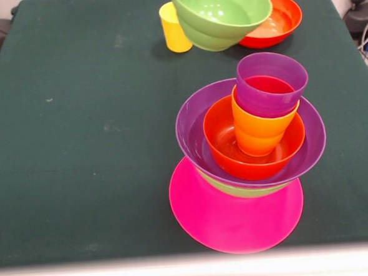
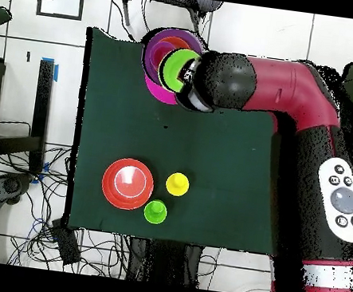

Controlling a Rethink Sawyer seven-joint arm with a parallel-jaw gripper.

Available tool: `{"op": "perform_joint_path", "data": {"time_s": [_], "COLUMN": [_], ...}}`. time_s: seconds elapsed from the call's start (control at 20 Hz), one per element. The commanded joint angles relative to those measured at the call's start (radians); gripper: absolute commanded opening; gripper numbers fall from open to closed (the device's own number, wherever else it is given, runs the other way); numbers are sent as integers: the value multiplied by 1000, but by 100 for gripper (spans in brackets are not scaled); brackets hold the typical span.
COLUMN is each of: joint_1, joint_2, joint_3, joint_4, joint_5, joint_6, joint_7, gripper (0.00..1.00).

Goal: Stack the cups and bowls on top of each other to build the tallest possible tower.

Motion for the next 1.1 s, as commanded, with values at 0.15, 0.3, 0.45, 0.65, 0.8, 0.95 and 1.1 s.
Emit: {"op": "perform_joint_path", "data": {"time_s": [0.15,0.3,0.45,0.65,0.8,0.95,1.1], "joint_1": [69,84,98,110,115,112,110], "joint_2": [73,83,97,115,130,139,146], "joint_3": [-10,-15,-21,-26,-30,-32,-35], "joint_4": [-108,-132,-162,-188,-209,-211,-212], "joint_5": [-21,-20,-21,-20,-22,-24,-30], "joint_6": [116,126,138,136,132,116,104], "joint_7": [-151,-144,-141,-140,-142,-149,-155], "gripper": [0,0,0,0,0,0,0]}}
